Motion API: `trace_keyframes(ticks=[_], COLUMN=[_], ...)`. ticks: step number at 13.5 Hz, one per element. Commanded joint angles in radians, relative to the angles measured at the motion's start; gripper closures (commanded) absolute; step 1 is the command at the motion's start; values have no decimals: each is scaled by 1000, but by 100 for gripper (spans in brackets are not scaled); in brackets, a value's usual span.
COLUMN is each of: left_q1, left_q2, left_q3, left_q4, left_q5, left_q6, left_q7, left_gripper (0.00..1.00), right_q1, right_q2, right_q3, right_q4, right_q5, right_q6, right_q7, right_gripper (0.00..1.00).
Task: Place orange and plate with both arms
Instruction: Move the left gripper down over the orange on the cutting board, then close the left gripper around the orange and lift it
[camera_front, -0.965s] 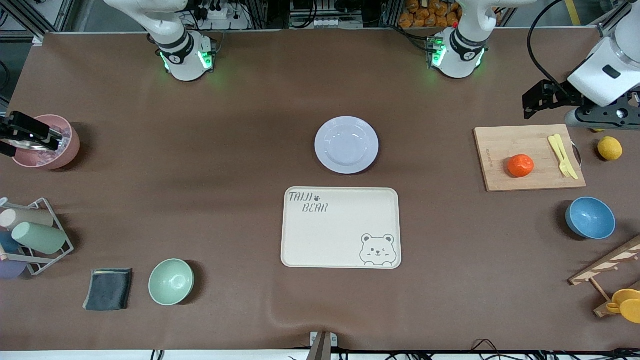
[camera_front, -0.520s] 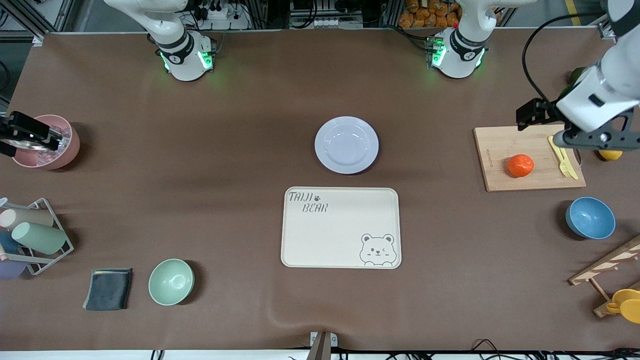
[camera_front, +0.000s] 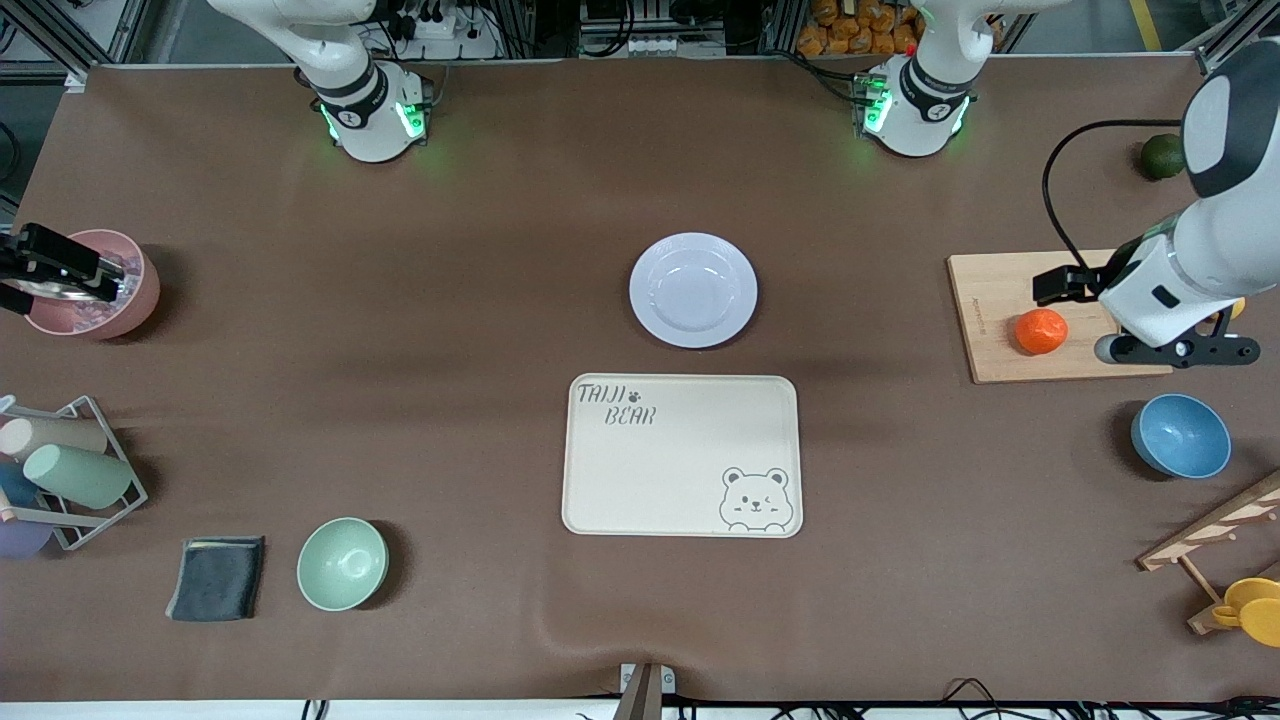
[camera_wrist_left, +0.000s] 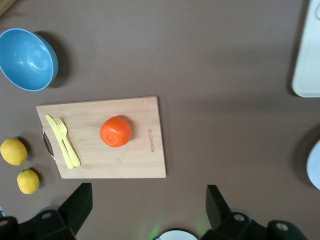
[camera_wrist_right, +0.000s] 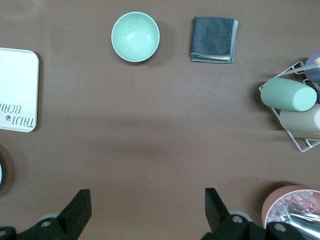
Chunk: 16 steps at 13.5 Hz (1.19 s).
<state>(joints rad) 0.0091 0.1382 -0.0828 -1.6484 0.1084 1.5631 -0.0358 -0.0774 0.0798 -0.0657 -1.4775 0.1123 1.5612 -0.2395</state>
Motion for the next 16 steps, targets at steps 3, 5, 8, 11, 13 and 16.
trace_keyframes(ticks=[3,5,8,11,13,16], left_q1=[55,60,92,170,193,201], left_q2=[-22,-19,26,38,60,106], left_q3=[-6,-3,-3,-6,-6,-6], left_q4=[-155,-217,-307,-474,-510,-527], left_q5=[22,23,24,143,177,180], left_q6=[161,233,342,567,618,638], left_q7=[22,22,22,22,22,22], left_gripper=[0,0,0,0,0,0], right_q1=[-8,-5,-2,2,1,4], right_q2=[8,8,9,15,15,17], right_q3=[3,3,3,3,3,3], right_q4=[16,16,17,17,17,17], right_q5=[0,4,9,-2,-2,-3], right_q6=[-3,-1,2,4,5,5], right_q7=[3,5,11,11,6,9], right_gripper=[0,0,0,0,0,0])
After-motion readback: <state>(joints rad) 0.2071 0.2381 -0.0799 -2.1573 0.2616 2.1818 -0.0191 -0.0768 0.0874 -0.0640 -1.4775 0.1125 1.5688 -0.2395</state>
